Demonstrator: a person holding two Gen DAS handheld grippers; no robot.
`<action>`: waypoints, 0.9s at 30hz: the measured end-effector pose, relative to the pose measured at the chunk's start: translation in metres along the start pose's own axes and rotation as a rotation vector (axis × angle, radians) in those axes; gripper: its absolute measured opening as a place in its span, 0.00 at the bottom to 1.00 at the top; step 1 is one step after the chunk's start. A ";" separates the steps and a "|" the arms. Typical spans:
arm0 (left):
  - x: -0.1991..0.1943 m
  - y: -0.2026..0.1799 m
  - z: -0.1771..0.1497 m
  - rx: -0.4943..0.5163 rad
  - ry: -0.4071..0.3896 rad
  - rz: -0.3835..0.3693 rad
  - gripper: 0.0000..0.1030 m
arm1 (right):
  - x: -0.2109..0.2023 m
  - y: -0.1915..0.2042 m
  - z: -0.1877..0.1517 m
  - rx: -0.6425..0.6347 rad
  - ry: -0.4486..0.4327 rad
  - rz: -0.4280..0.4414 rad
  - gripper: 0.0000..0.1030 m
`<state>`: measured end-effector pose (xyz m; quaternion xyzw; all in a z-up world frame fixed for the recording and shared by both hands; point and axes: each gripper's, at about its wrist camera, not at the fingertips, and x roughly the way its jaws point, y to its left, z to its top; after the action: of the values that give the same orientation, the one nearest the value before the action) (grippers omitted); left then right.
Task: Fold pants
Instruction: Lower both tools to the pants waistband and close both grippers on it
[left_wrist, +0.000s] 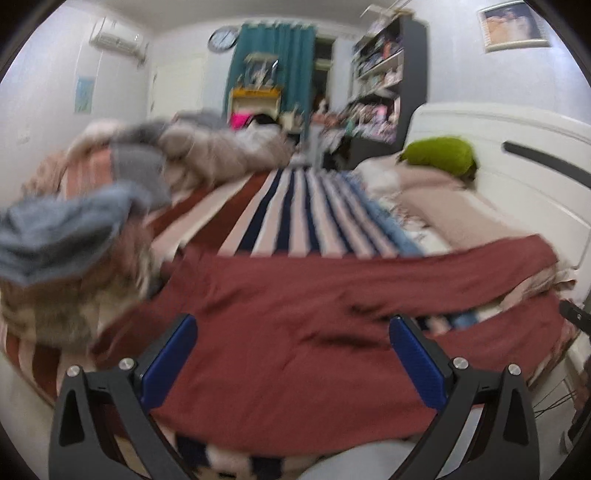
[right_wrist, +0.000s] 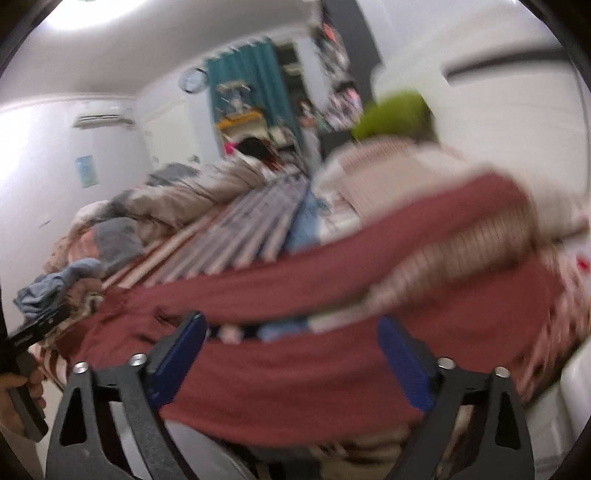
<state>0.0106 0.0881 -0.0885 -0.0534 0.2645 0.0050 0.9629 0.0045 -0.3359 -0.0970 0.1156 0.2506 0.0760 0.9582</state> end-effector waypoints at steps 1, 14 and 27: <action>0.005 0.005 -0.006 -0.014 0.014 0.009 0.99 | 0.005 -0.016 -0.012 0.035 0.032 -0.030 0.82; 0.025 0.063 -0.057 -0.247 0.103 0.084 0.99 | 0.027 -0.096 -0.066 0.321 0.150 -0.077 0.66; 0.039 0.094 -0.073 -0.352 0.125 0.086 0.80 | 0.036 -0.084 -0.050 0.271 0.059 -0.204 0.21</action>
<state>0.0034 0.1732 -0.1802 -0.2099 0.3206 0.0891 0.9194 0.0187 -0.4002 -0.1778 0.2152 0.2971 -0.0526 0.9288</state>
